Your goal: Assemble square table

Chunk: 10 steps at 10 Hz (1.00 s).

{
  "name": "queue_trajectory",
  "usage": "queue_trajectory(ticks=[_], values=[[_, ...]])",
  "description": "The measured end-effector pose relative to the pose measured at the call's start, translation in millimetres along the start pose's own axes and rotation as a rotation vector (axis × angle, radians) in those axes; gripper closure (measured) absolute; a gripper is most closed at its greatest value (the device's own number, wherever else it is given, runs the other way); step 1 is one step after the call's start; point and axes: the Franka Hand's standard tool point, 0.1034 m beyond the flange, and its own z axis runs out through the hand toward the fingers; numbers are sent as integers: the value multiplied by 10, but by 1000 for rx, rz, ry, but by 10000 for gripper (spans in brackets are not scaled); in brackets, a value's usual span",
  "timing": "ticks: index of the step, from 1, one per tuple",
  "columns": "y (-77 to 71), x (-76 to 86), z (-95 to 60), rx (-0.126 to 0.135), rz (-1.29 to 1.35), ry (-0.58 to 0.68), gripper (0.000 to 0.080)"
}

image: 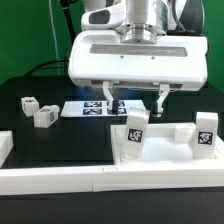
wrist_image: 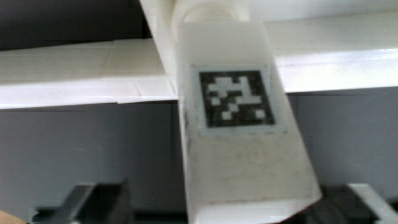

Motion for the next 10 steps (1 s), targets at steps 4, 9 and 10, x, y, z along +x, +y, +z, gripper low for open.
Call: queue_trajectory(ticks=[4, 9, 10], values=[[0, 0, 0, 0, -13, 0, 153], [0, 0, 0, 0, -20, 0, 151], [28, 0, 4, -2, -33, -13, 151]])
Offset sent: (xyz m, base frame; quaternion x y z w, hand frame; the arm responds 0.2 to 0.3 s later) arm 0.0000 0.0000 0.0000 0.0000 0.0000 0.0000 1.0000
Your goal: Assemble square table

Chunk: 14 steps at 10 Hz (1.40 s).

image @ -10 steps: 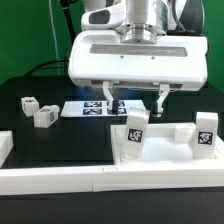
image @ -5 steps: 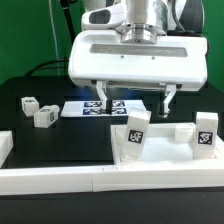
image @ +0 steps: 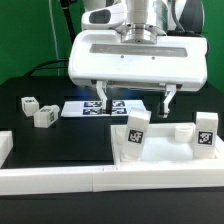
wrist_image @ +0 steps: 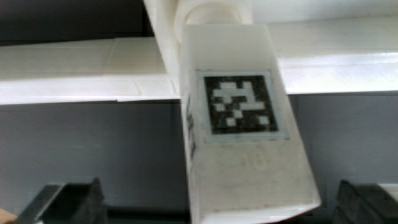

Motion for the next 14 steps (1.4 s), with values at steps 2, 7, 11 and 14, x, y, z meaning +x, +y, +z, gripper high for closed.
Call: queue_trajectory(ticks=[2, 7, 11, 14], values=[[201, 106, -46, 23, -3, -69, 151], [67, 279, -164, 135, -4, -369, 151], [30, 292, -167, 144, -4, -463, 151], [102, 102, -50, 179, 132, -531, 151]])
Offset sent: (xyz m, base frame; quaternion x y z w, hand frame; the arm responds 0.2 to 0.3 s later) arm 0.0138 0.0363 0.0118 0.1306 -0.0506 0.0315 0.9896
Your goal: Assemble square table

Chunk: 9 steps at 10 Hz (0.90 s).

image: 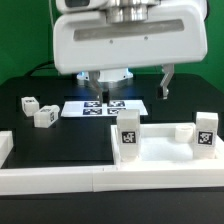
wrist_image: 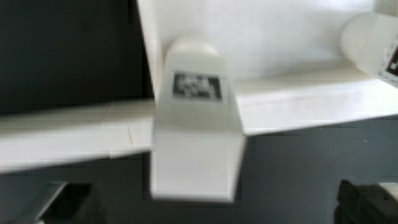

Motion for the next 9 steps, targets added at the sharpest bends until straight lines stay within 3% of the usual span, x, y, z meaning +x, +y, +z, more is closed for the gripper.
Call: queue_trajectory(ticks=[1, 4, 5, 6, 7, 9], values=[[60, 21, 44, 48, 69, -21, 151], [76, 86, 262, 39, 94, -33, 151], [47, 76, 374, 17, 96, -46, 151], [63, -8, 378, -50, 36, -109, 151], [78, -5, 334, -91, -6, -133, 151], [78, 10, 347, -82, 7, -123, 198]])
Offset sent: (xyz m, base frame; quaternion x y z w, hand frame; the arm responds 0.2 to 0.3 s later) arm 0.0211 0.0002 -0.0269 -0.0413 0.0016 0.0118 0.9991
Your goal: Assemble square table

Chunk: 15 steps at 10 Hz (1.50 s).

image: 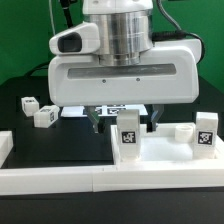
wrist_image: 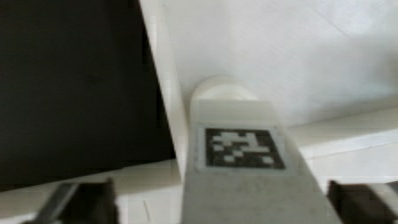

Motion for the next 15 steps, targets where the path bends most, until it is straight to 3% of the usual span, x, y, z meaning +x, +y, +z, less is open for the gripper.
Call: queue_trajectory(ticks=[1, 2, 3, 6, 10, 11, 13, 15], values=[[-1, 0, 0, 0, 0, 0, 372], [-2, 0, 0, 0, 0, 0, 372], [-3, 0, 0, 0, 8, 0, 512], [-7, -1, 0, 2, 70, 0, 511], [-56, -11, 17, 16, 563, 42, 511], [-62, -5, 26, 27, 704, 63, 511], [-39, -23, 33, 77, 986, 103, 509], [-58, -55, 33, 79, 1143, 106, 509]])
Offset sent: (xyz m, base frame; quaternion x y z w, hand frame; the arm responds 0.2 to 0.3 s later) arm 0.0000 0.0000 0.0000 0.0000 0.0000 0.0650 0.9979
